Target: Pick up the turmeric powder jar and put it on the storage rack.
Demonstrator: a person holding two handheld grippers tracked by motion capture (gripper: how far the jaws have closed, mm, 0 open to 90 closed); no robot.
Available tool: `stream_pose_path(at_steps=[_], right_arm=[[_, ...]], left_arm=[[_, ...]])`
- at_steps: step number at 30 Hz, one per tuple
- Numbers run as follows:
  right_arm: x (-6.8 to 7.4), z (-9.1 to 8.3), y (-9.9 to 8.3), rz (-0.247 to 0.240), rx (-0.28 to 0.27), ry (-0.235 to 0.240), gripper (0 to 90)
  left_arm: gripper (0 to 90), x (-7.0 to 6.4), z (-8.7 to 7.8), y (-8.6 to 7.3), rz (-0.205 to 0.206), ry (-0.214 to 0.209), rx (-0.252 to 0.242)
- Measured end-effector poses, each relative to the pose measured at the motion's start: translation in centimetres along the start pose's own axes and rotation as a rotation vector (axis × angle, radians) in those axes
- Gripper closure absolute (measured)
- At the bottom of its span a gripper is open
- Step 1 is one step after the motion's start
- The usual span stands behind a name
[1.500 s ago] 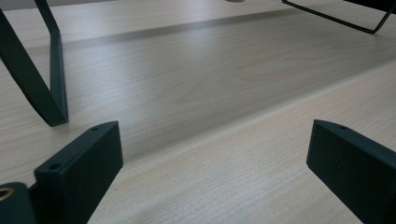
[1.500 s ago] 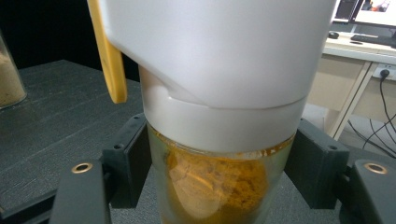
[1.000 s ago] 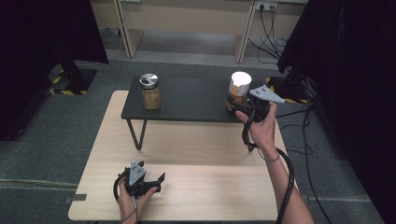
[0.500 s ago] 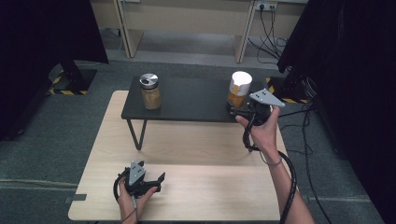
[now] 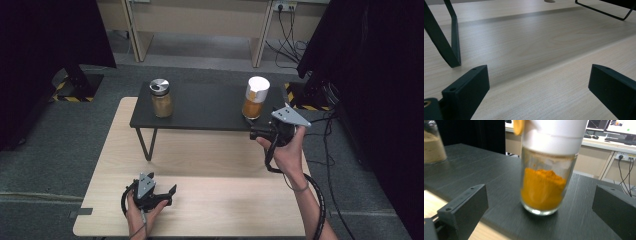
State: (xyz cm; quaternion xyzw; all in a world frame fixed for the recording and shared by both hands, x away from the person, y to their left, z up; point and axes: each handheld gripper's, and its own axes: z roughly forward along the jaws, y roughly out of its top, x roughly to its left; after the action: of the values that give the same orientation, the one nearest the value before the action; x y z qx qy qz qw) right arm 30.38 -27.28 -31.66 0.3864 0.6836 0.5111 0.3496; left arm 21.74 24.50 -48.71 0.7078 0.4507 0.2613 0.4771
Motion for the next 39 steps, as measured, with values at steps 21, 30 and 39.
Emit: stream_pose_path(at_steps=[21, 30, 39], right_arm=[[0.8, -5.3, -5.0, -0.003, 0.014, -0.008, 0.3], [1.8, -5.6, -10.0, 0.036, 0.103, -0.009, 0.3], [2.6, -5.0, -14.2, 0.076, 0.192, -0.029, 0.4]], left_arm=[[2.4, 0.1, 0.0, 0.0, -0.003, 0.001, 0.001], [2.4, 0.0, 0.0, 0.0, 0.0, 0.003, -0.002], [2.4, 0.0, -0.1, -0.1, 0.0, 0.005, -0.007]])
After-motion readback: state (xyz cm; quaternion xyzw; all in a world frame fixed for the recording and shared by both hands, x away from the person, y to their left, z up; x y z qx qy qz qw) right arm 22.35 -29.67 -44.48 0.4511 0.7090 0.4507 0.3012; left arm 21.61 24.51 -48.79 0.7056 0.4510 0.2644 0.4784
